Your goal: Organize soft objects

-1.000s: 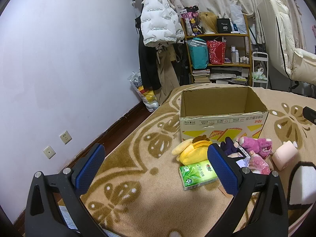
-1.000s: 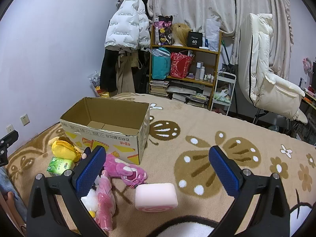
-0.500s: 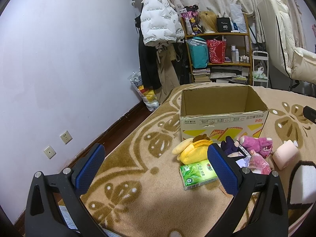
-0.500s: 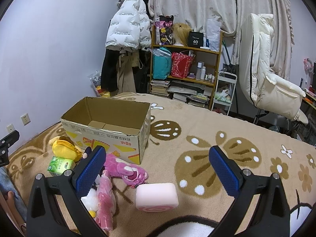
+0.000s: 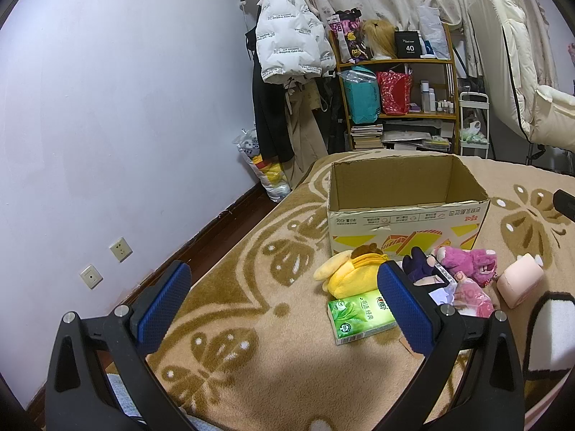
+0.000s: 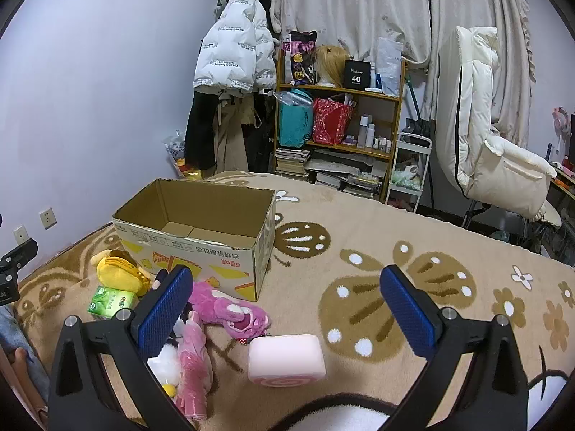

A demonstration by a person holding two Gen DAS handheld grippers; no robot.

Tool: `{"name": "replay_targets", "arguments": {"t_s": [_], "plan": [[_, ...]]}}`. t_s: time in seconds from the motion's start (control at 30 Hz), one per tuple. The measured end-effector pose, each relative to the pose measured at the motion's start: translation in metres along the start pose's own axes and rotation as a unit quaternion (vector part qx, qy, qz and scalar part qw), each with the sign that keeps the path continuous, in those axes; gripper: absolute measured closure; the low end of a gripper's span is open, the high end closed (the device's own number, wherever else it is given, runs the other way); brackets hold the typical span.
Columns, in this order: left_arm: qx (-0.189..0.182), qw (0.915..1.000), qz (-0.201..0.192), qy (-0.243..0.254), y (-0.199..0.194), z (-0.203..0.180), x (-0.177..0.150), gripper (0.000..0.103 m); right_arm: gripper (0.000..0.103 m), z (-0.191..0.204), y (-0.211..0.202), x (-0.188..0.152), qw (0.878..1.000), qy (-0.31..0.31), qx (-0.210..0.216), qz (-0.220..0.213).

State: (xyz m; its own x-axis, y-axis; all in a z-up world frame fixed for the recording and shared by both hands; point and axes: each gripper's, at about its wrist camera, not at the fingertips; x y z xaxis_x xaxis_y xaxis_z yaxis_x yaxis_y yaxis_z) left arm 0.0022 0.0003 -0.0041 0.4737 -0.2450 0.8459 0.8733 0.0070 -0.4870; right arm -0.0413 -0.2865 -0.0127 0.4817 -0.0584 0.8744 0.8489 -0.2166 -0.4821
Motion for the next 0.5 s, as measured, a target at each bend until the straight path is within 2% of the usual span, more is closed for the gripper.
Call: {"name": "replay_targets", "arguments": {"t_s": [0.5], "plan": [[0.001, 1.0000, 0.000, 0.001, 0.0005, -0.0003, -0.0016, 0.001, 0.000, 0.0002, 0.0000, 0.0000, 1.000, 0.000, -0.002, 0.000]]}}
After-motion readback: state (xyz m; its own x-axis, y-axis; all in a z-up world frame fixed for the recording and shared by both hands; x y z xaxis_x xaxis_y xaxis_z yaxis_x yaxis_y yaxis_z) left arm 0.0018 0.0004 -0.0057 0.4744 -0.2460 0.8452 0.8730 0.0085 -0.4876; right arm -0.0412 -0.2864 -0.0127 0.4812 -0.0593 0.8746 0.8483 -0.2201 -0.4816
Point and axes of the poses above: each gripper's, at about its wrist camera, not at the fingertips, and y roughly the way its jaws point, z to its left, x to its top
